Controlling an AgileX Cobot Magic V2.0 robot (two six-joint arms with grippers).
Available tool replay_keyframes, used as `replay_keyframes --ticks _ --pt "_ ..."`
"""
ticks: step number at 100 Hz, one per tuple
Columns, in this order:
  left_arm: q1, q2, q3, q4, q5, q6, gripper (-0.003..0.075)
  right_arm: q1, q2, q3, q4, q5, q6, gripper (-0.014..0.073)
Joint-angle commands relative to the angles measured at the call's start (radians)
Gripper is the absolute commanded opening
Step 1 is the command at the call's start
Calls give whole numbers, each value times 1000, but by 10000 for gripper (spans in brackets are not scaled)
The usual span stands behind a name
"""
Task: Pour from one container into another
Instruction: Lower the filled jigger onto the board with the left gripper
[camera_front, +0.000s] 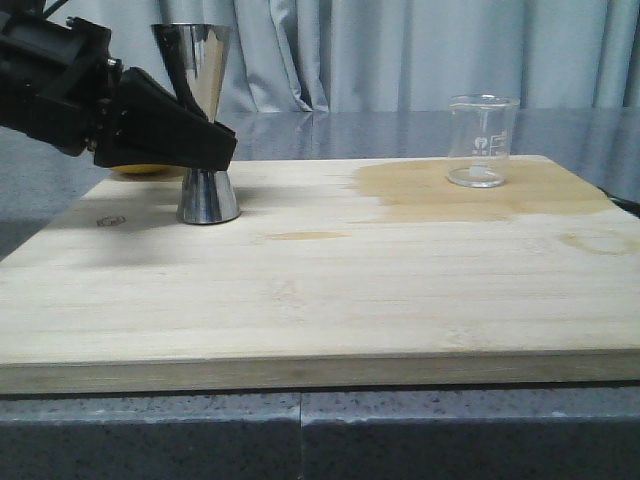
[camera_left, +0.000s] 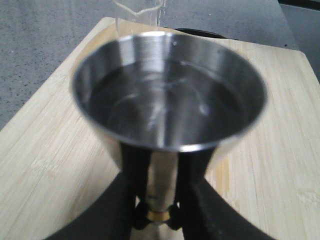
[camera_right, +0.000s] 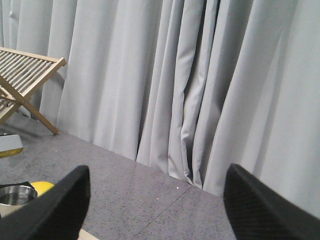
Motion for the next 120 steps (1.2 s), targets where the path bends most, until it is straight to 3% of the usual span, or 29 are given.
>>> replay_keyframes --ticks 1,23,47,102,120 --pt "-11 -29 -22 -53 -39 -8 109 -1 -8 -23 14 -58 2 503" --pt "-11 -29 -22 -53 -39 -8 115 -1 -8 -23 14 -58 2 503" --pt "-11 -29 -22 -53 -39 -10 291 -1 -8 -23 14 -58 2 503" --pt "-11 -29 -22 -53 -45 -11 299 -1 -8 -23 14 -58 2 503" --pt "-11 -31 -22 -53 -46 -11 362 -1 -8 -23 14 -58 2 502"
